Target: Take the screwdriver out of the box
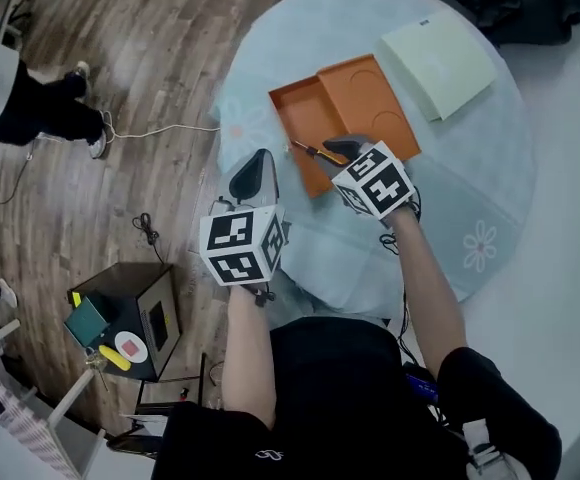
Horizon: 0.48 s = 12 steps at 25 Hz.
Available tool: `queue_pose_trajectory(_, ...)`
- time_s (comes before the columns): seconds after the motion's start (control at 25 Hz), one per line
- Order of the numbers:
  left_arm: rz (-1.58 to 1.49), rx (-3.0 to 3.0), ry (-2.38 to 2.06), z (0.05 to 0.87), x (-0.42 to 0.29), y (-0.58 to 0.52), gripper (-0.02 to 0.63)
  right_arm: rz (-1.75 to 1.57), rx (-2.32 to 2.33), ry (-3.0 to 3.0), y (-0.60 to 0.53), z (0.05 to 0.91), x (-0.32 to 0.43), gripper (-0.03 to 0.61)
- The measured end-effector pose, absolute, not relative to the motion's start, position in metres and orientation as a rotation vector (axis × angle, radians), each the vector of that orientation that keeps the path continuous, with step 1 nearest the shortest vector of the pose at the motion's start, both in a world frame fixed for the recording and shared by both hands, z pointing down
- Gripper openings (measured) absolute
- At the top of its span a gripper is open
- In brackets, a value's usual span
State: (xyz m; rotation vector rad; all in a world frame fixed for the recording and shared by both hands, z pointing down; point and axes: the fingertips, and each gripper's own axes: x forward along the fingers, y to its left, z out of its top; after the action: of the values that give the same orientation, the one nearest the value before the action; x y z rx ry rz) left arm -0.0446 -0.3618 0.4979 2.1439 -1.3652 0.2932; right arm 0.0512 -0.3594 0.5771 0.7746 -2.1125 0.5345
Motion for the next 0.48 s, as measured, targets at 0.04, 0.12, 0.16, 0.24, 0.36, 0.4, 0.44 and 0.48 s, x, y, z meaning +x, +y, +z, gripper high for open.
queue_pose_trajectory(0.04, 0.29, 2.133, -1.366, 0.502, -0.051, -0.362, 0.002, 0.512, 0.743, -2.064, -0.36, 0.587, 0.05, 0.106)
queue_pose_trajectory(0.12, 0.276, 2.101, -1.371, 0.509, -0.065, -0.363, 0.002, 0.47, 0.687, -1.944, -0.361, 0.608, 0.053, 0.103)
queue_pose_trajectory(0.16, 0.269, 2.085, -1.372, 0.512, -0.072, -0.364, 0.002, 0.457, 0.658, -1.882, -0.36, 0.619, 0.056, 0.103)
queue_pose_trajectory(0.24, 0.263, 2.064, -1.375, 0.516, -0.083, -0.364, 0.002, 0.438, 0.611, -1.782, -0.358, 0.634, 0.059, 0.103)
queue_pose_trajectory(0.36, 0.249, 2.054, -1.376, 0.518, -0.094, -0.367, 0.002, 0.387, 0.579, -1.679, -0.358, 0.648, 0.062, 0.098)
queue_pose_trajectory(0.4, 0.243, 2.05, -1.377, 0.519, -0.097, -0.368, 0.002, 0.362, 0.565, -1.648, -0.359, 0.652, 0.061, 0.098)
queue_pose_trajectory(0.44, 0.24, 2.045, -1.378, 0.52, -0.099, -0.369, 0.002, 0.339, 0.548, -1.618, -0.359, 0.656, 0.06, 0.098)
queue_pose_trajectory(0.48, 0.239, 2.042, -1.376, 0.521, -0.1, -0.369, 0.002, 0.318, 0.531, -1.59, -0.358, 0.66, 0.058, 0.1)
